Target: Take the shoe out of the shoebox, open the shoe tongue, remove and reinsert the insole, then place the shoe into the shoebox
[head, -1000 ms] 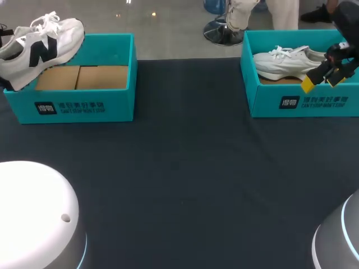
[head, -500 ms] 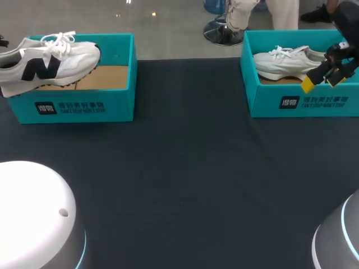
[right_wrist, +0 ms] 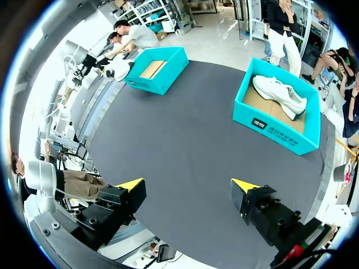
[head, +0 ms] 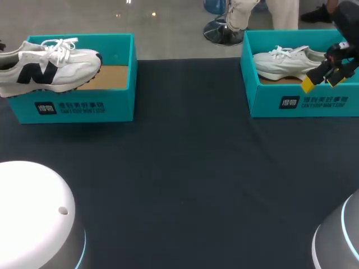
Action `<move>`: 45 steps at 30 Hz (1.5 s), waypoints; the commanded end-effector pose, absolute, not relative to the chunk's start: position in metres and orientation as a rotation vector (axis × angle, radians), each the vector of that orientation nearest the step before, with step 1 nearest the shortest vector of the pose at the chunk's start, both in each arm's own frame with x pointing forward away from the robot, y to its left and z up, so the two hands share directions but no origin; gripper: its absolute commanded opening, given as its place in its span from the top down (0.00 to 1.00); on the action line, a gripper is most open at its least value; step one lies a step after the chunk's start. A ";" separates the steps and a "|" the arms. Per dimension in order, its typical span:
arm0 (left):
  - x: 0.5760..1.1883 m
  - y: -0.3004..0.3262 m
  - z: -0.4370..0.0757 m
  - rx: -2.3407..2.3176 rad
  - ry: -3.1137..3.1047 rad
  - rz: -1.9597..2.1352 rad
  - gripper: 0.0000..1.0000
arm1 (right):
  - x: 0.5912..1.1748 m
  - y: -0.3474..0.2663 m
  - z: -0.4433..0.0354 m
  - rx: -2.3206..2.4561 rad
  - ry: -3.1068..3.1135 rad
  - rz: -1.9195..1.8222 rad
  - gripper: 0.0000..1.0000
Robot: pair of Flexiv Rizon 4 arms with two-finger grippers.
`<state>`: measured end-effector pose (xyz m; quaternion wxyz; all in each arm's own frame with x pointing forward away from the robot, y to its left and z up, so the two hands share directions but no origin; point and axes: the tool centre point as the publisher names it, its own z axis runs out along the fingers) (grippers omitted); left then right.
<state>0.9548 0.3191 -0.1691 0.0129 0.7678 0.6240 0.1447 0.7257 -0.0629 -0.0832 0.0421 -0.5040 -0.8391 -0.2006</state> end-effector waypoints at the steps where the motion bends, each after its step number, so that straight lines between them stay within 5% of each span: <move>1: 0.968 0.319 -0.166 2.466 1.806 0.509 1.00 | 0.729 -0.062 -0.083 -1.541 -2.565 -0.606 0.00; 45: 1.060 0.303 -0.196 2.519 1.853 0.617 1.00 | 0.729 -0.062 -0.083 -1.541 -2.565 -0.606 0.00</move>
